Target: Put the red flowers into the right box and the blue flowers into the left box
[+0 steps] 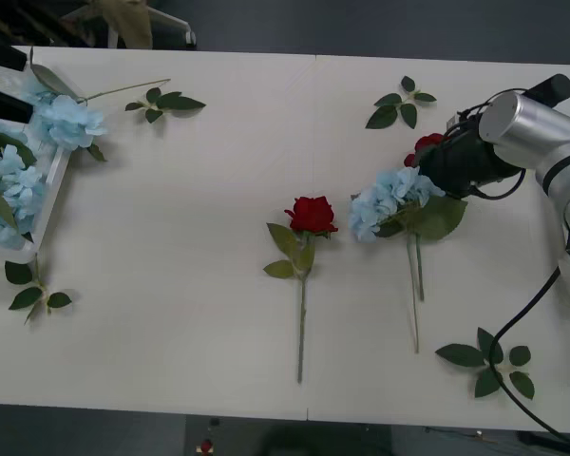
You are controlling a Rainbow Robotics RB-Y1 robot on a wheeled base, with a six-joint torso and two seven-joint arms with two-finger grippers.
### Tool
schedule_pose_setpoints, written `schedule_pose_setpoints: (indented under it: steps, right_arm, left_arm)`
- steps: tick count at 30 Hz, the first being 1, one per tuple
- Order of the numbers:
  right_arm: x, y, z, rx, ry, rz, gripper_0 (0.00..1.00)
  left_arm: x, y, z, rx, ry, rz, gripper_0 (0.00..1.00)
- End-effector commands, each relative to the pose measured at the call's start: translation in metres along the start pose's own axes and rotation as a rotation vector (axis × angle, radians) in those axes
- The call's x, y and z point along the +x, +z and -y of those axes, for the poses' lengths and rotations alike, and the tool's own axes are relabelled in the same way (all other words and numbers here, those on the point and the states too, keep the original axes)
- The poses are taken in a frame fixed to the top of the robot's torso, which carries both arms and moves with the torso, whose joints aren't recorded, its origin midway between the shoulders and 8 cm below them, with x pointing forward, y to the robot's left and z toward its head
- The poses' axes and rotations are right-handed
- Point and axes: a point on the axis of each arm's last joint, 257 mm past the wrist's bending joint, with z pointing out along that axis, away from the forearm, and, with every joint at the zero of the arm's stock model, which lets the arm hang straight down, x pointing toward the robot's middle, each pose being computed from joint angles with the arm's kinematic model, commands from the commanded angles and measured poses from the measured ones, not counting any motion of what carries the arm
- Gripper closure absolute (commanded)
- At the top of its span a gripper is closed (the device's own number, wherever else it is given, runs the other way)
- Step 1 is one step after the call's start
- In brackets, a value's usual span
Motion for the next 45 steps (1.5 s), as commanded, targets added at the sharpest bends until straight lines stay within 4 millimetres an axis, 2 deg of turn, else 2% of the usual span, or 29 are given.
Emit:
schedule_pose_setpoints:
  steps: [1,3,5,11,14,18,21,23,27,29,30,31,32,33,34,36,38,45]
  right_arm:
    - [-0.025,-0.023,0.001,-0.034,0.001,0.023,1.00]
    - [-0.032,-0.033,0.001,-0.053,-0.019,0.026,1.00]
    - [-0.043,-0.052,0.002,-0.082,-0.046,0.023,1.00]
    - [-0.076,-0.119,0.015,-0.151,-0.269,0.039,1.00]
    - [-0.087,-0.151,0.017,-0.190,-0.359,0.054,1.00]
    - [-0.099,-0.187,0.022,-0.248,-0.413,0.087,1.00]
    - [-0.097,-0.202,0.024,-0.291,-0.410,0.091,1.00]
    - [-0.093,-0.203,0.028,-0.310,-0.394,0.086,1.00]
    - [-0.085,-0.198,0.031,-0.336,-0.384,0.081,1.00]
    - [-0.085,-0.197,0.032,-0.336,-0.392,0.086,1.00]
    - [-0.085,-0.197,0.032,-0.335,-0.394,0.089,0.84]
    - [-0.086,-0.197,0.033,-0.331,-0.400,0.093,0.50]
    - [-0.086,-0.195,0.031,-0.332,-0.403,0.095,0.38]
    - [-0.087,-0.195,0.031,-0.330,-0.408,0.097,0.21]
    - [-0.086,-0.193,0.032,-0.324,-0.413,0.096,0.12]
    - [-0.085,-0.191,0.030,-0.327,-0.420,0.094,0.07]
    - [-0.083,-0.186,0.029,-0.322,-0.435,0.090,0.05]
    - [-0.080,-0.183,0.030,-0.314,-0.461,0.082,0.05]
  left_arm:
    - [-0.021,0.037,-0.002,-0.044,-0.022,-0.020,0.00]
    - [-0.022,0.054,-0.005,-0.077,-0.032,-0.048,0.00]
    - [-0.025,0.075,-0.004,-0.112,-0.024,-0.082,0.00]
    - [-0.052,0.139,0.015,-0.174,-0.002,-0.127,0.00]
    - [-0.052,0.177,0.030,-0.169,-0.054,-0.143,0.00]
    - [-0.046,0.213,0.047,-0.169,-0.189,-0.143,0.00]
    - [-0.044,0.232,0.055,-0.174,-0.250,-0.130,0.00]
    - [-0.041,0.242,0.060,-0.175,-0.256,-0.131,0.00]
    - [-0.036,0.267,0.087,-0.126,-0.293,-0.149,0.00]
    - [-0.025,0.280,0.100,-0.122,-0.346,-0.186,0.00]
    - [-0.019,0.286,0.105,-0.130,-0.354,-0.205,0.00]
    - [-0.014,0.293,0.109,-0.142,-0.354,-0.227,0.00]
    - [-0.008,0.297,0.112,-0.152,-0.358,-0.244,0.00]
    - [-0.004,0.302,0.115,-0.163,-0.359,-0.255,0.00]
    - [0.002,0.310,0.121,-0.171,-0.362,-0.275,0.00]
    - [0.008,0.317,0.127,-0.185,-0.372,-0.296,0.00]
    - [0.019,0.333,0.143,-0.199,-0.366,-0.321,0.00]
    - [0.033,0.362,0.173,-0.214,-0.328,-0.331,0.00]
